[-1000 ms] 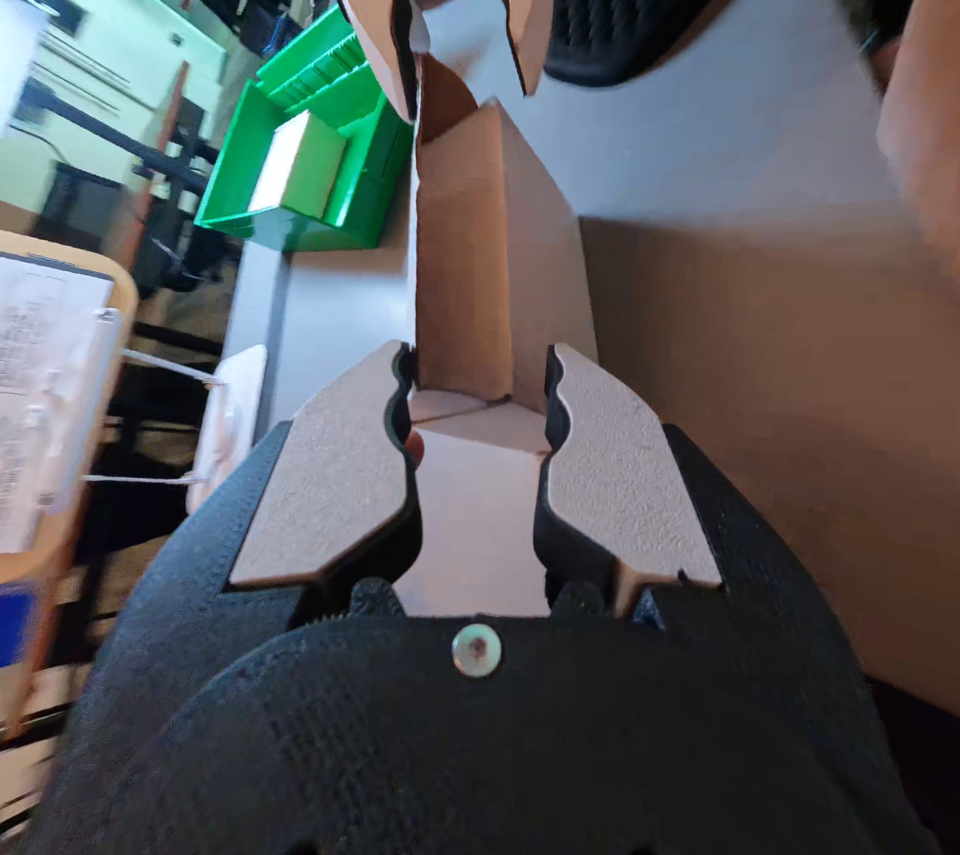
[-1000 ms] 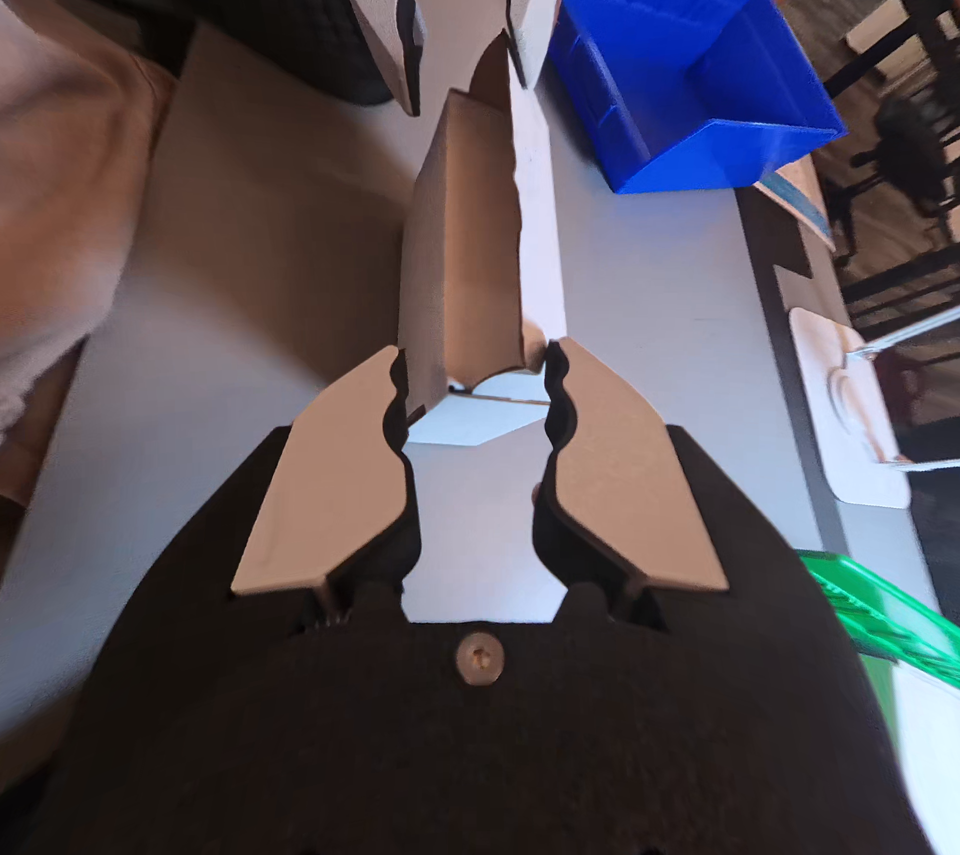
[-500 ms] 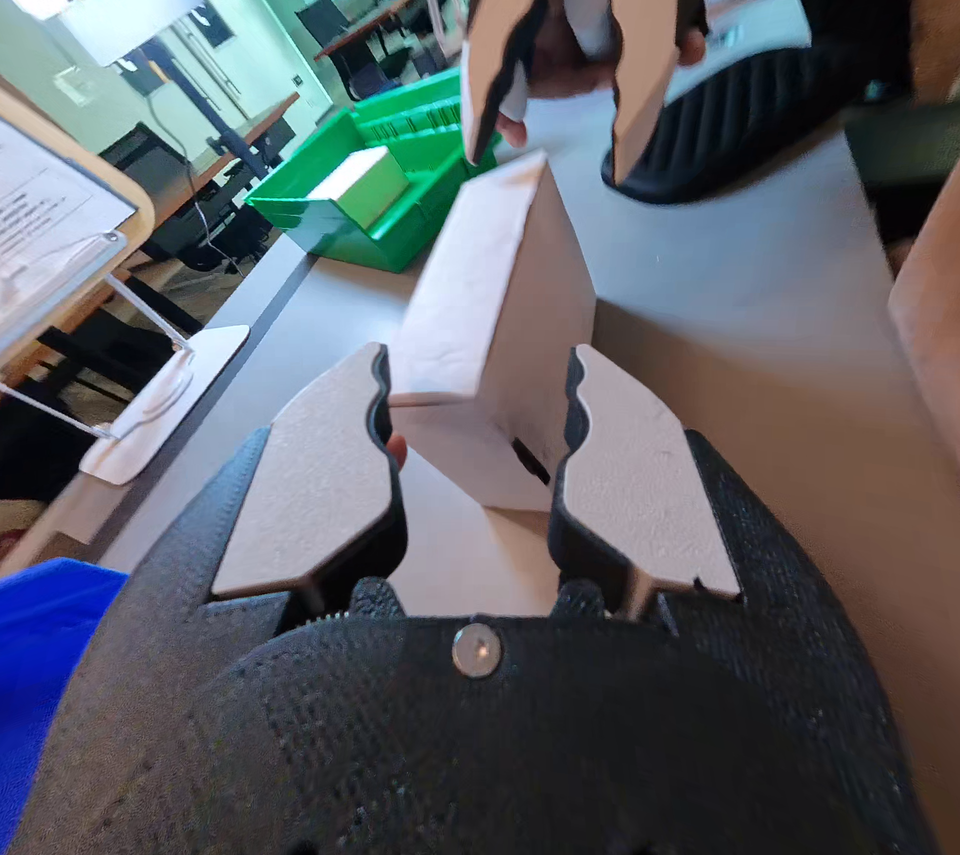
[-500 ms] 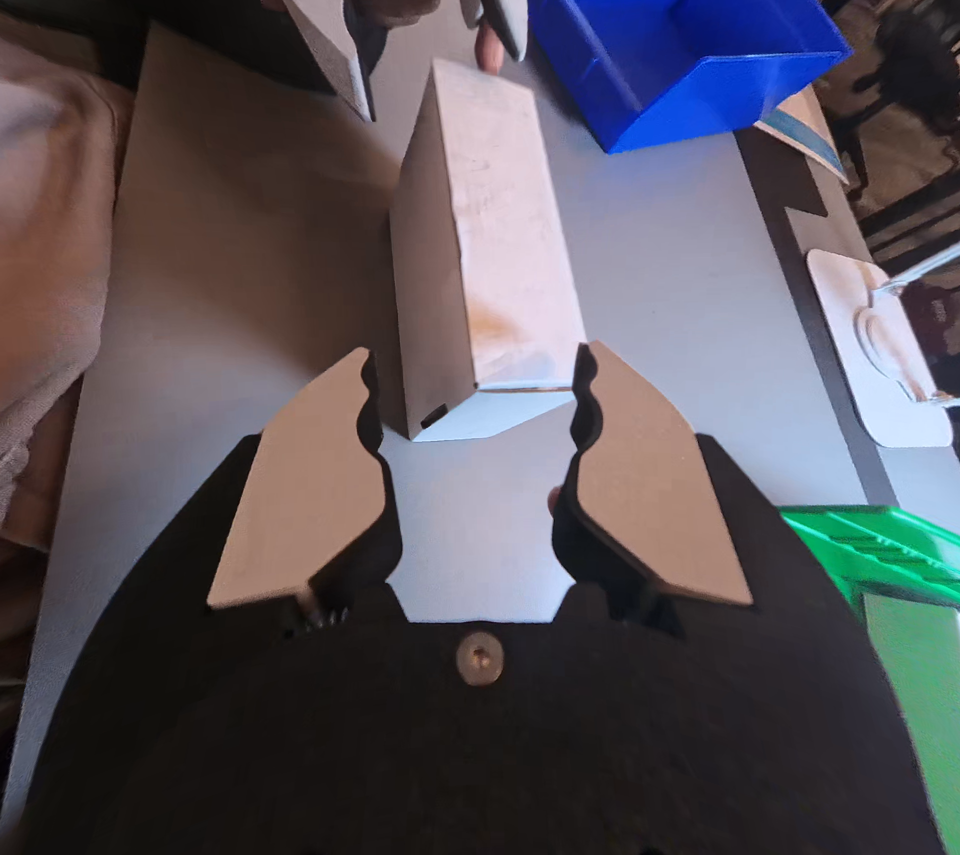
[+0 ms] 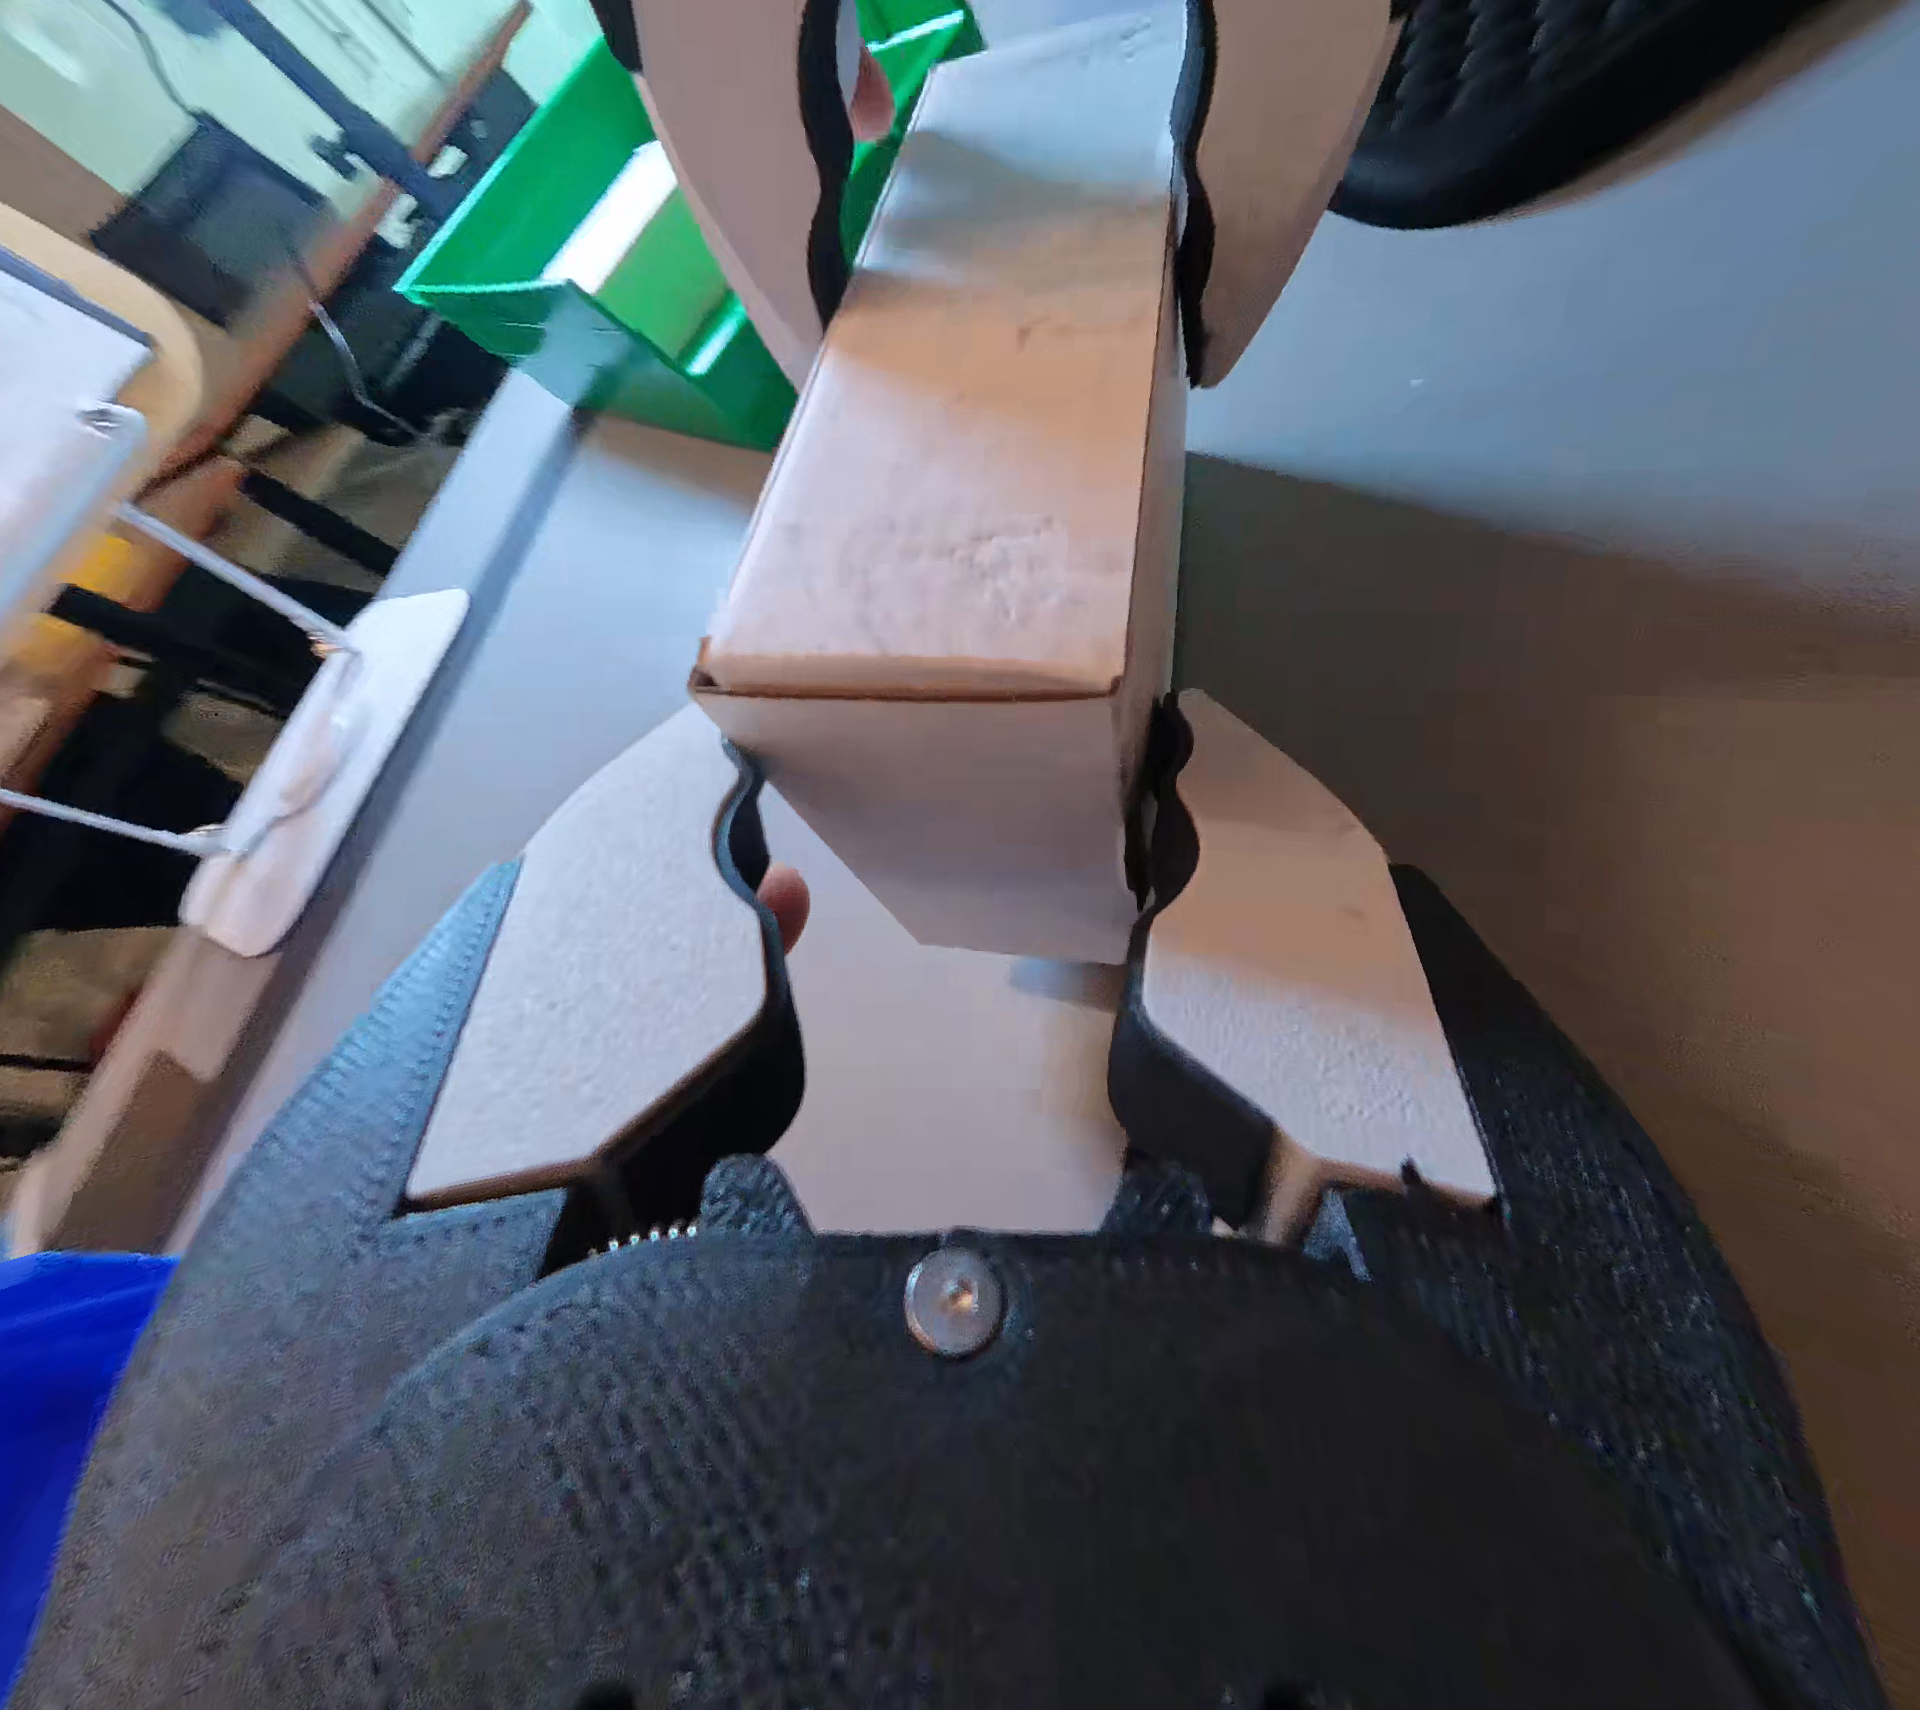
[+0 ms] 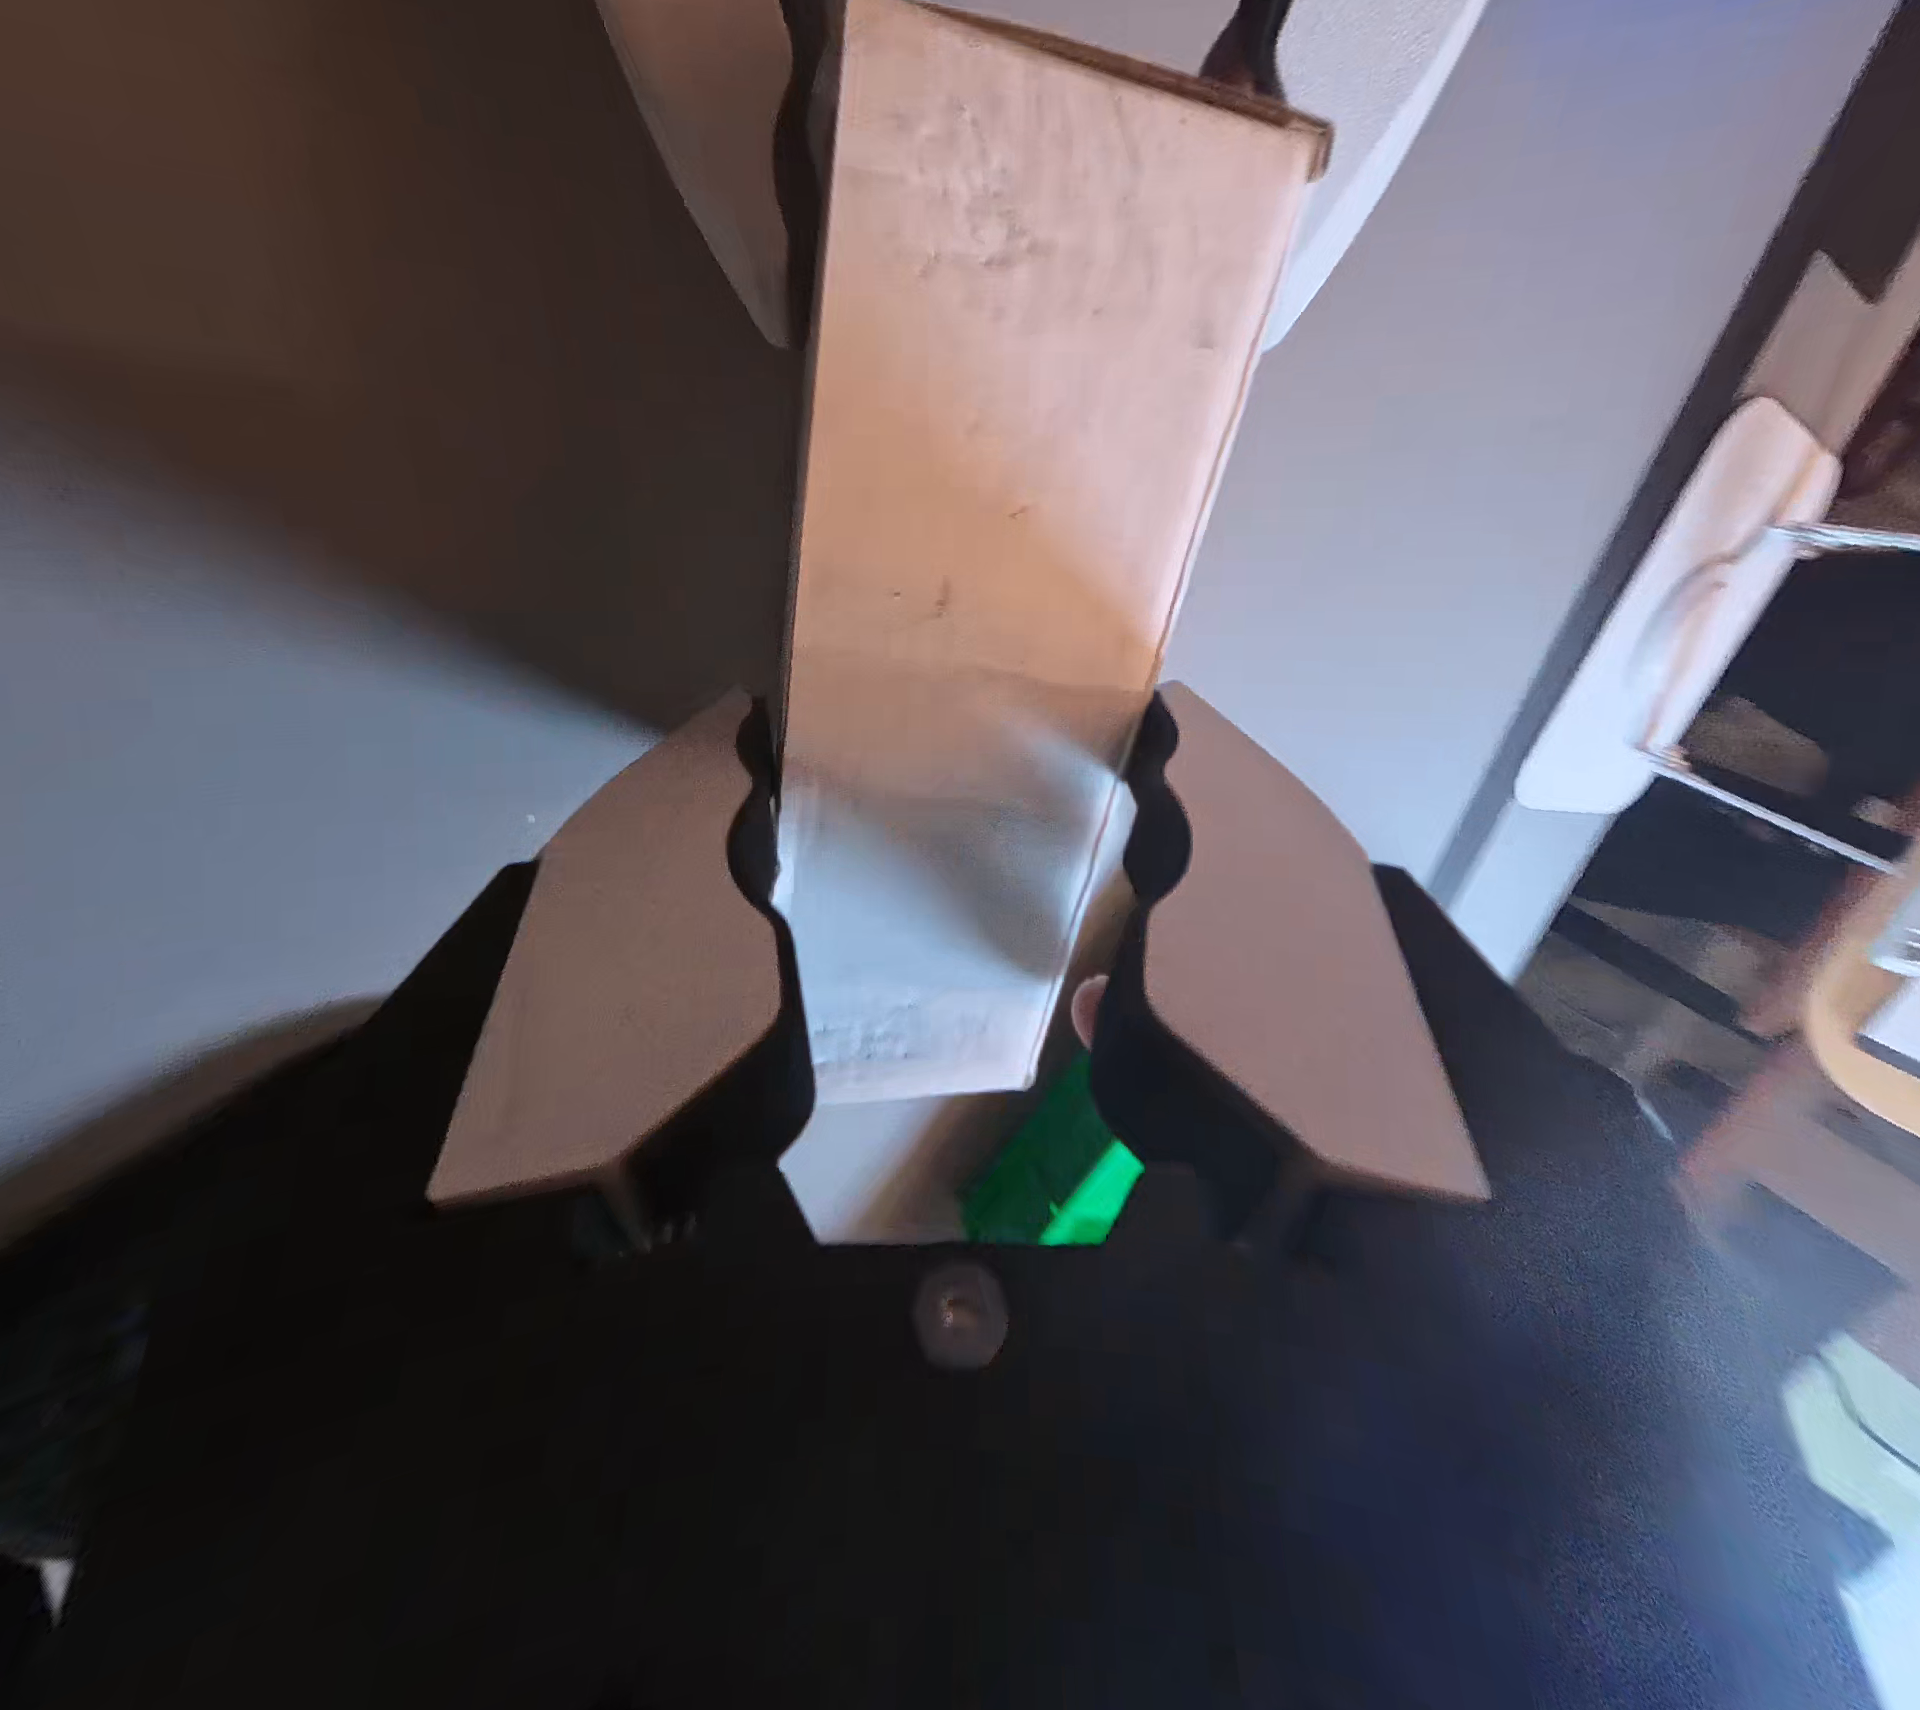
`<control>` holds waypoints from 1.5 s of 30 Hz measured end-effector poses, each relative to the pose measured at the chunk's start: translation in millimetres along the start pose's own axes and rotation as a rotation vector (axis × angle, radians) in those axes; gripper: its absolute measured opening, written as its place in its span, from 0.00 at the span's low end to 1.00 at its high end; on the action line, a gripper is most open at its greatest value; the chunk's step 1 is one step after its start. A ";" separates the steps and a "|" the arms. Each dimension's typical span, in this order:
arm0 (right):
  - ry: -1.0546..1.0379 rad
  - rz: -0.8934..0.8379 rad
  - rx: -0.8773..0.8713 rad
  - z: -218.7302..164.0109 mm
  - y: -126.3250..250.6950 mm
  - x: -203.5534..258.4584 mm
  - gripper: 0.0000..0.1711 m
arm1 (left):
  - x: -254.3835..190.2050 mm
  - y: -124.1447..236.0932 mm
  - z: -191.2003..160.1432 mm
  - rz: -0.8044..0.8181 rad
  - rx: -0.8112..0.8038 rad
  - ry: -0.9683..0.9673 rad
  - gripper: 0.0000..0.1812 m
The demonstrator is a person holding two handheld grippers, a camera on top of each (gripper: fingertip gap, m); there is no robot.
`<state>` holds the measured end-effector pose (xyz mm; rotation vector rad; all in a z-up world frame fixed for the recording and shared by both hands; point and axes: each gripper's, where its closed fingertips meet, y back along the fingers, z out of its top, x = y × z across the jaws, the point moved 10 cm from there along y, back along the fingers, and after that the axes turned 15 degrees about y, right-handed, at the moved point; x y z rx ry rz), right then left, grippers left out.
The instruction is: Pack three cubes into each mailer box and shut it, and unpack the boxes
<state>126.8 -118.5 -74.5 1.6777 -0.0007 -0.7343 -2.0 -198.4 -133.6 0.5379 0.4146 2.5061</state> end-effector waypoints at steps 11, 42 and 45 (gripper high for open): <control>-0.091 -0.526 0.338 -75.5 72.3 -38.1 0.38 | 42.8 32.9 5.8 0.215 -0.237 0.242 0.41; -0.571 0.176 0.123 -270.2 -64.2 -53.2 0.49 | 29.8 15.1 -27.3 0.218 -0.105 0.251 0.36; -0.569 0.214 0.110 -266.0 -65.1 -54.4 0.52 | 30.6 15.0 -28.2 0.220 -0.099 0.252 0.36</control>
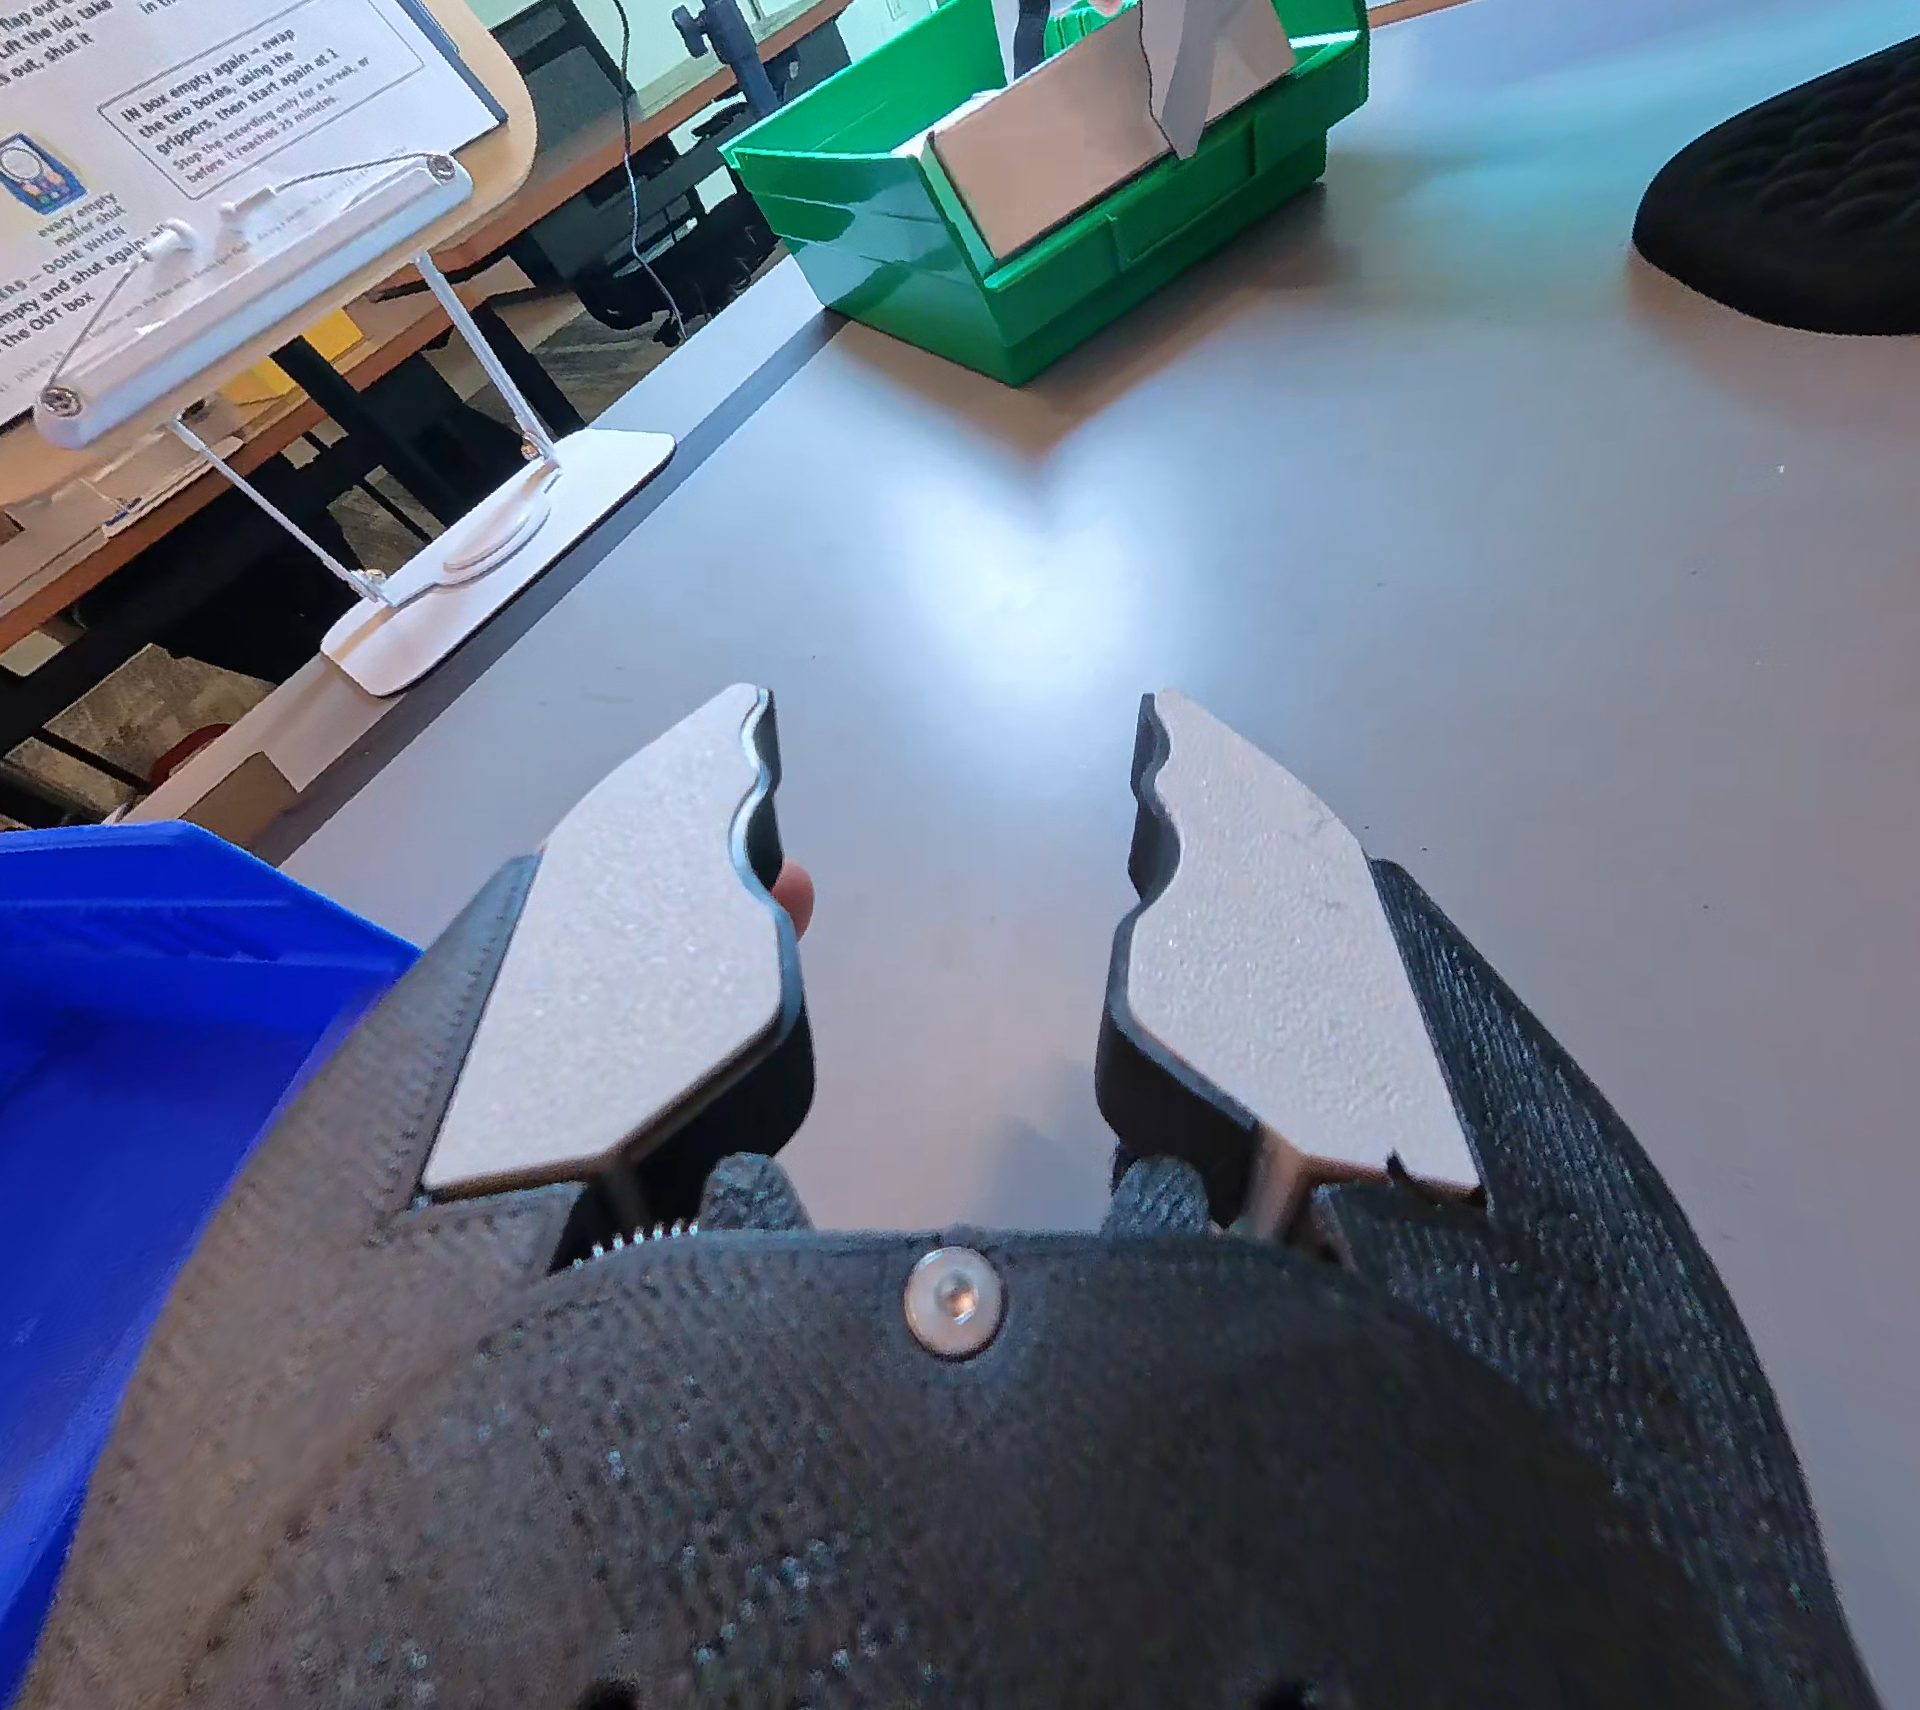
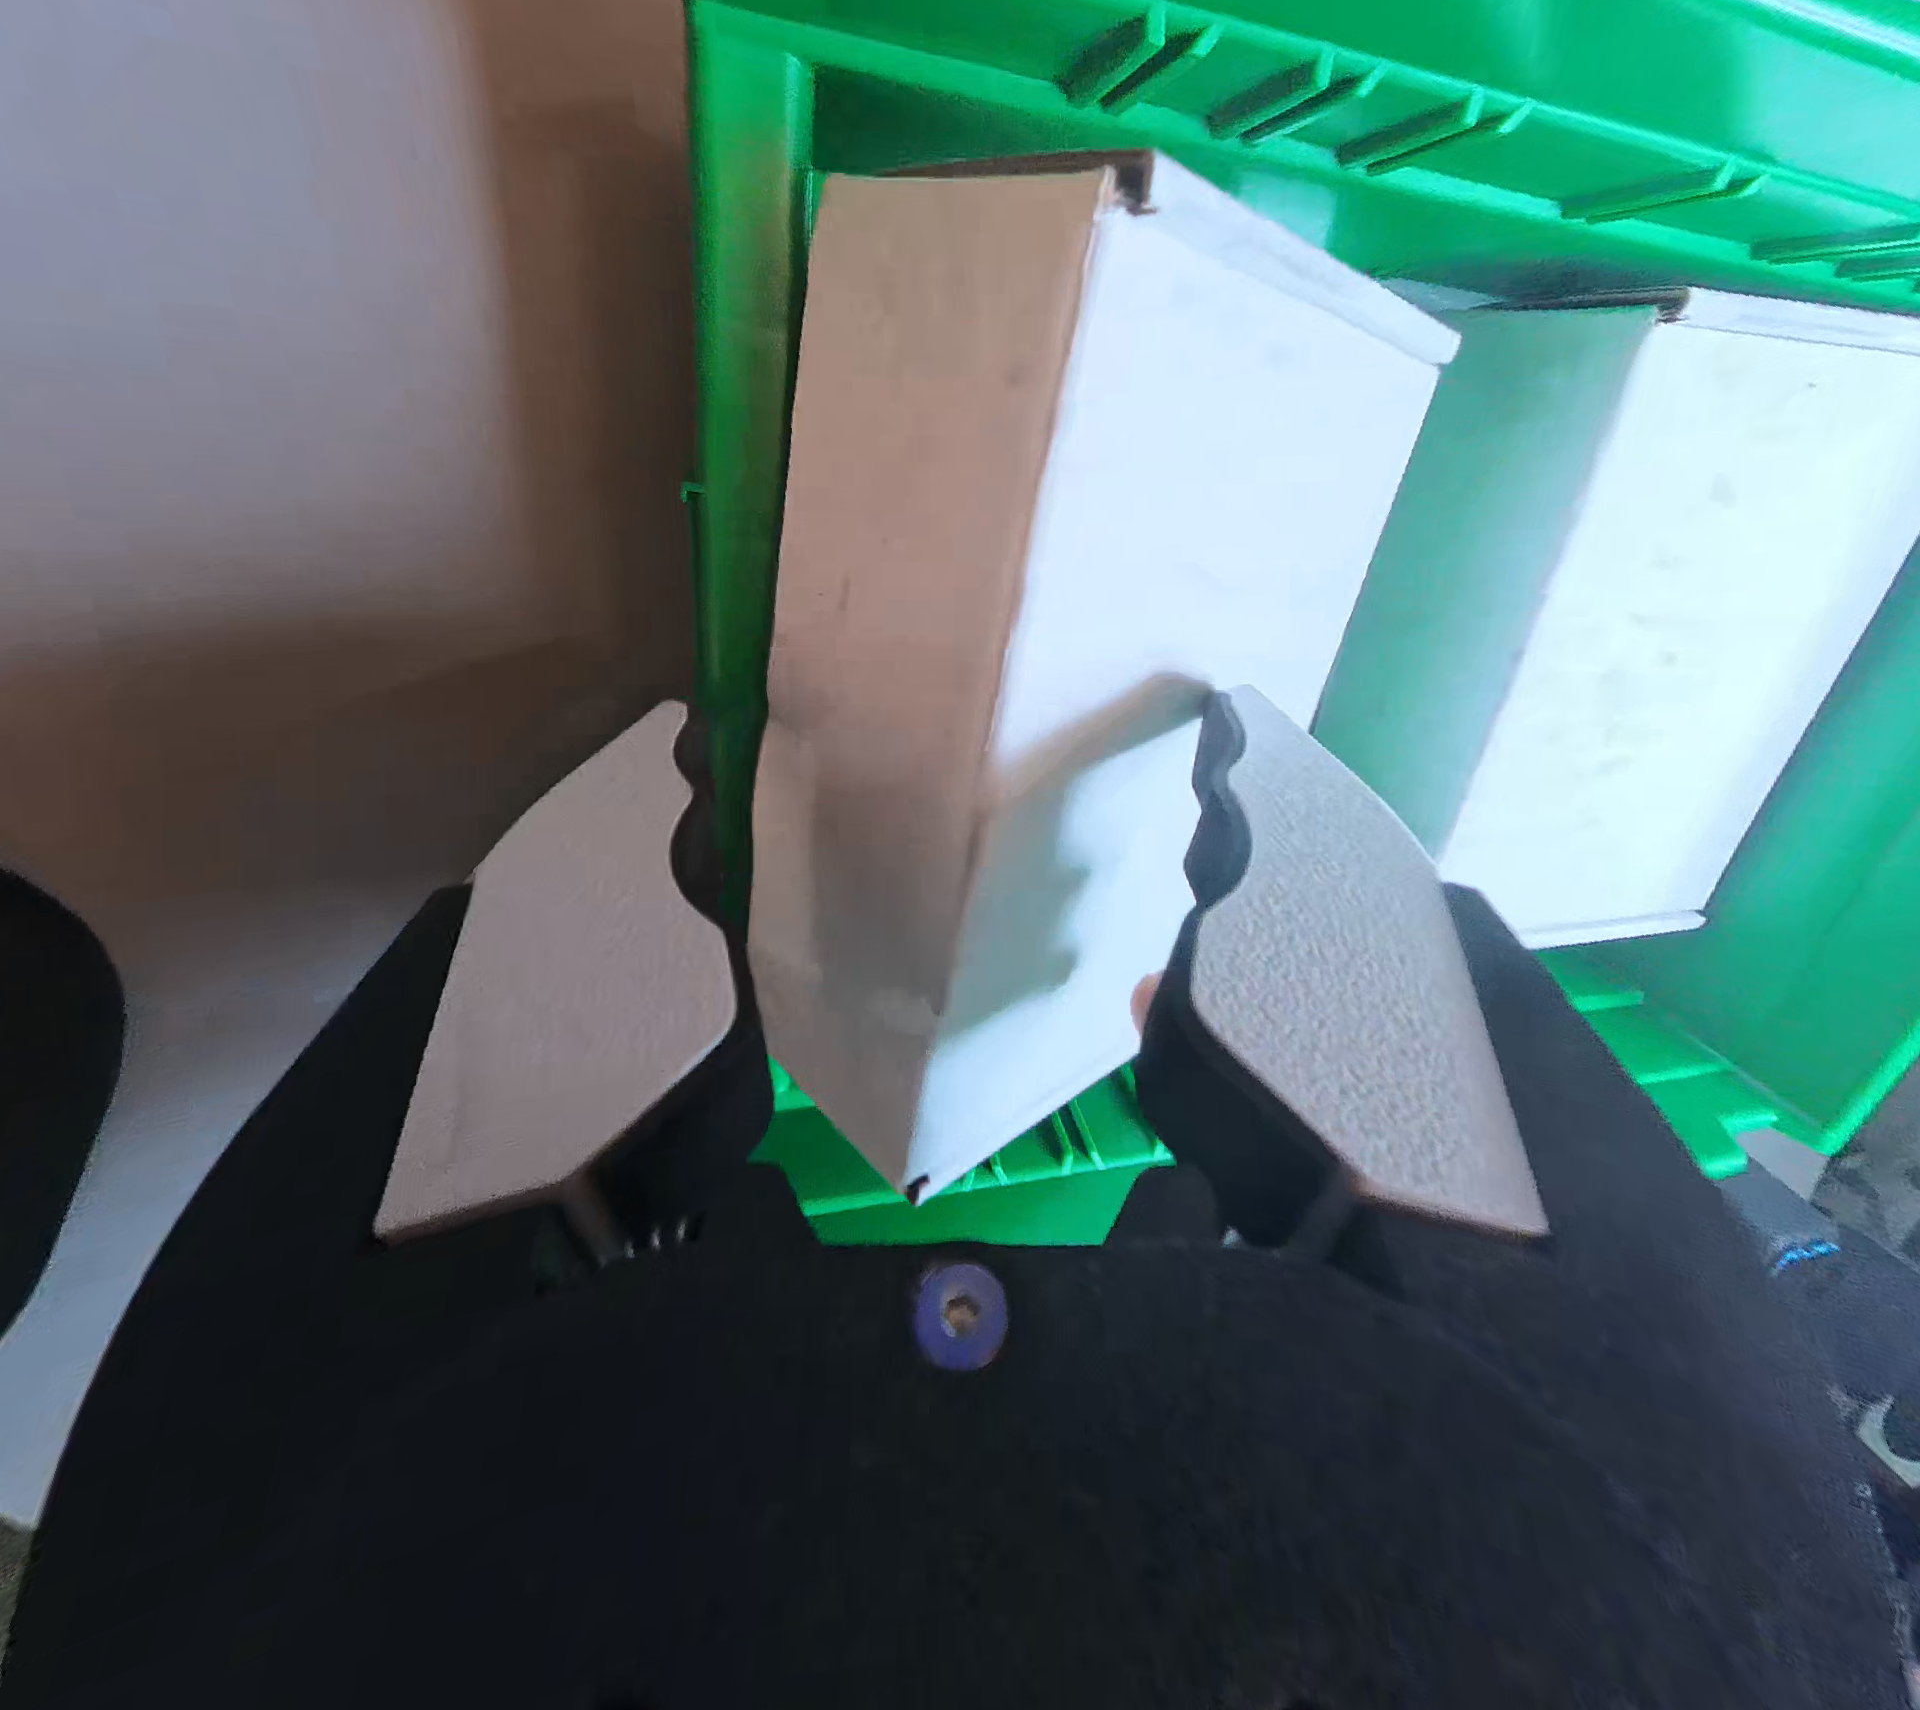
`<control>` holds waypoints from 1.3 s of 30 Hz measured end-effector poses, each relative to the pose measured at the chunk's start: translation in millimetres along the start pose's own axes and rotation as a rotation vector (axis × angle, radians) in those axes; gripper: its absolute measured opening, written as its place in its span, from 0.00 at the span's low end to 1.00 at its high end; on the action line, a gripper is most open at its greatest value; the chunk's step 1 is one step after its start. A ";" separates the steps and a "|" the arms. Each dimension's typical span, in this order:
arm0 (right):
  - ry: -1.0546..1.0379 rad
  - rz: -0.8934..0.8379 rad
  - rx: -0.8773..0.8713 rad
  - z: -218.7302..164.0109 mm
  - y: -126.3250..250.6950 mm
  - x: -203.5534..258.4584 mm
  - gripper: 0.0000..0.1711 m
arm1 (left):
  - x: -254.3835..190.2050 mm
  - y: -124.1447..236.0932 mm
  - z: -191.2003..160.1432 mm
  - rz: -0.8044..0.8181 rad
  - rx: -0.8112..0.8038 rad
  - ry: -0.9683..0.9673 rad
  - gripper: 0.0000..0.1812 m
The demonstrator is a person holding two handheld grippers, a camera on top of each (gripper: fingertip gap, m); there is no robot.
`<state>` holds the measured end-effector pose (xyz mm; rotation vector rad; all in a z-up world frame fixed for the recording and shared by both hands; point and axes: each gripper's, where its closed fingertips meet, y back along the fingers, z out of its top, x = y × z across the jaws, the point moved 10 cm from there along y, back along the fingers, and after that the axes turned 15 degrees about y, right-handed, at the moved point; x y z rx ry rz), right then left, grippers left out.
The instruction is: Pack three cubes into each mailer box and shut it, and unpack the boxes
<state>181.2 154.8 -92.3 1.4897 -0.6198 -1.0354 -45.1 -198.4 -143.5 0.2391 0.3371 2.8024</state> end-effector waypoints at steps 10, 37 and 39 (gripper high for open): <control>-0.043 -0.069 -0.065 -12.8 -5.6 -16.2 0.39 | -0.5 -1.6 -1.6 0.005 0.016 -0.022 0.35; 0.133 -0.212 0.198 22.9 -34.2 47.5 0.26 | 155.8 7.8 -33.8 0.389 0.968 -0.228 0.23; 0.181 -0.235 0.180 29.8 -42.3 47.6 0.19 | 159.6 -1.7 -35.3 0.389 0.965 -0.304 0.17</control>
